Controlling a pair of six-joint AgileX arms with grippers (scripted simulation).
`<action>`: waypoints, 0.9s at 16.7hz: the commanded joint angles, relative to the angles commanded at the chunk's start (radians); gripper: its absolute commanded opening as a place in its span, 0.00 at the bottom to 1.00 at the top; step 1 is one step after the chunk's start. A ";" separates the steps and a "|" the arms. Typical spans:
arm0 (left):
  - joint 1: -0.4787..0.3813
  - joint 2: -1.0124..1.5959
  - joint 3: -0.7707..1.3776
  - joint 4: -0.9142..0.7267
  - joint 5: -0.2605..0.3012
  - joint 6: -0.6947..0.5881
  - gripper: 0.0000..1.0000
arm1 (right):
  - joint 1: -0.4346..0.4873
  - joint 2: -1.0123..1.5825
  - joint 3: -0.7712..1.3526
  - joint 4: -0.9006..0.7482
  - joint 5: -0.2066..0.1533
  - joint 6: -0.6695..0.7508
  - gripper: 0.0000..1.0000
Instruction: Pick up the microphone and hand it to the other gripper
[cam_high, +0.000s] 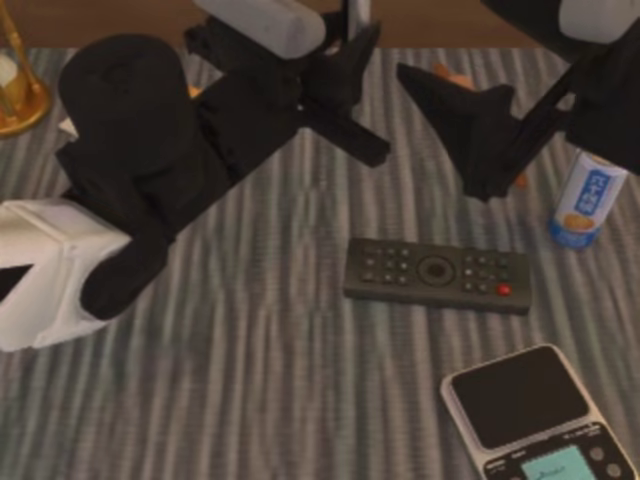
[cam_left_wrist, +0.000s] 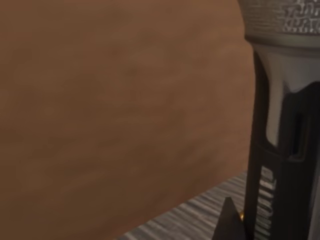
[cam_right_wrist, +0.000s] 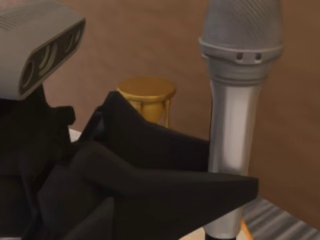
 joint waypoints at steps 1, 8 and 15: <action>0.000 0.000 0.000 0.000 0.000 0.000 0.00 | 0.000 0.000 0.000 0.000 0.000 0.000 1.00; 0.000 0.000 0.000 0.000 0.000 0.000 0.00 | 0.032 0.116 0.094 0.028 0.033 0.002 1.00; 0.000 0.000 0.000 0.000 0.000 0.000 0.00 | 0.103 0.383 0.295 0.087 0.109 0.005 1.00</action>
